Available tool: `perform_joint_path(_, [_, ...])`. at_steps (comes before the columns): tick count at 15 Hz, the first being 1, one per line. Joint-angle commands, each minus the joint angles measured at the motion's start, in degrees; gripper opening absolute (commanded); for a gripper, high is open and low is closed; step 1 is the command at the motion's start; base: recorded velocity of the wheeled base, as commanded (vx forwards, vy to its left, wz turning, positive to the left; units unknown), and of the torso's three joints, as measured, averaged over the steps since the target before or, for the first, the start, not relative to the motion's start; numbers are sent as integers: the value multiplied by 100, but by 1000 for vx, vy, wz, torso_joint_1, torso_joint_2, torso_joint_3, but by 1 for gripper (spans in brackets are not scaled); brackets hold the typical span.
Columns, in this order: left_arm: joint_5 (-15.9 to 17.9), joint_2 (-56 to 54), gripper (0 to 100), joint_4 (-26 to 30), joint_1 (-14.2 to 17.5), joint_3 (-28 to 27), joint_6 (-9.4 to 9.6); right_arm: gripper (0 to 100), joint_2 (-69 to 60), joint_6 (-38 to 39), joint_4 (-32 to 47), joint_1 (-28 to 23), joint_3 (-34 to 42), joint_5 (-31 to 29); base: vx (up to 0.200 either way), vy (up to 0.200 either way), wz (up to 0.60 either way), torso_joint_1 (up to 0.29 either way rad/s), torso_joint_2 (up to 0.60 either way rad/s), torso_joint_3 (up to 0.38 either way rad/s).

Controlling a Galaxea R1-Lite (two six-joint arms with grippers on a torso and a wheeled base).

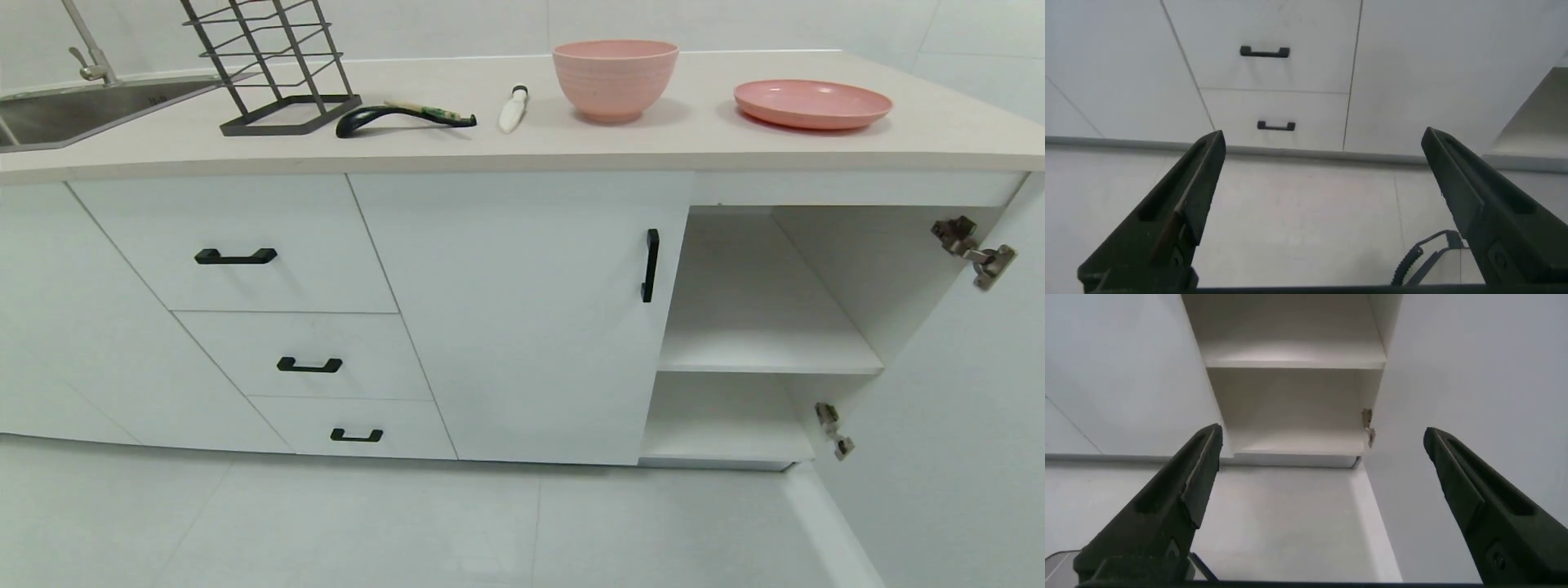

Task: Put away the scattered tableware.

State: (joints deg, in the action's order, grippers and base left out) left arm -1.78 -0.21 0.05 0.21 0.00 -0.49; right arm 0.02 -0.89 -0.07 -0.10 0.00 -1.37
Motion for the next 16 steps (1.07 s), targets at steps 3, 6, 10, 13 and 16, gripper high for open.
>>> perform_joint_path(3, [-7, 21, 100, 4, -12, 0, -22, 100, -2, -8, -1, -8, 0, 13, 0, 0, -600, 7, 5, -2])
perform_joint_path(6, [-7, 21, 100, 4, -12, 0, -39, 100, -2, -8, -1, -8, 0, 5, 0, 0, -400, 3, 0, 3])
perform_joint_path(10, [-7, 21, 100, -5, -12, 0, -109, 100, -2, -8, -1, -8, 0, 5, 0, 0, 0, 0, 0, 0])
perform_joint_path(13, [-15, 21, 100, -14, -12, -9, -197, 100, -2, -8, -1, -8, 0, 5, 67, 0, 0, 2, 2, 1])
perform_joint_path(16, [-15, 21, 100, -14, -12, -9, -189, 100, -2, -8, -1, -8, 0, 5, 200, 0, 0, 1, 2, 2])
